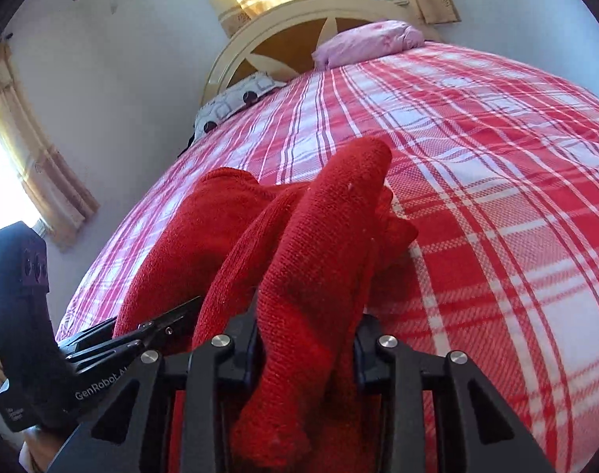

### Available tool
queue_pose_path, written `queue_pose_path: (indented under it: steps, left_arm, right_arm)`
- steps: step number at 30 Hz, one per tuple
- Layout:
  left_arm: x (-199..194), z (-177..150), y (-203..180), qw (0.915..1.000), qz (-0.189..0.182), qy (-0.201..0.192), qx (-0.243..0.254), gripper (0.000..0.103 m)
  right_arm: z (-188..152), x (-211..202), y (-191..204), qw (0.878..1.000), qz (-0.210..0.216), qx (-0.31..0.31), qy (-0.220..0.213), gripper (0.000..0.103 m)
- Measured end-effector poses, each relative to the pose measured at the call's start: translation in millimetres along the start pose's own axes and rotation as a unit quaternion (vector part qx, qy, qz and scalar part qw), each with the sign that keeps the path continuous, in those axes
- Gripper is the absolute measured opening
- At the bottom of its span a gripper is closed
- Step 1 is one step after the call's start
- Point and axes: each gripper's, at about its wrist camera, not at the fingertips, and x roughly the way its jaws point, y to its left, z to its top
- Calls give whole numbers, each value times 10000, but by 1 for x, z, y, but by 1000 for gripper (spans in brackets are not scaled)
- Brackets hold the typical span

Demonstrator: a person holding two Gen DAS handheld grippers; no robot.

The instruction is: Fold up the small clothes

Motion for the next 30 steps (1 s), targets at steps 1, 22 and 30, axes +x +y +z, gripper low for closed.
queue_pose_path:
  steps: [1, 22, 30]
  left_arm:
    - [-4, -2, 0, 10000, 49, -18, 35, 42]
    - [-67, -29, 40, 9970, 682, -351, 90, 42]
    - [-85, -35, 73, 9946, 909, -481, -126, 42]
  right_arm:
    - [-2, -4, 4, 10000, -30, -40, -50, 36]
    - [-35, -26, 88, 9981, 430, -419, -148, 35]
    - [-38, -11, 129, 9956, 657, -661, -42, 35]
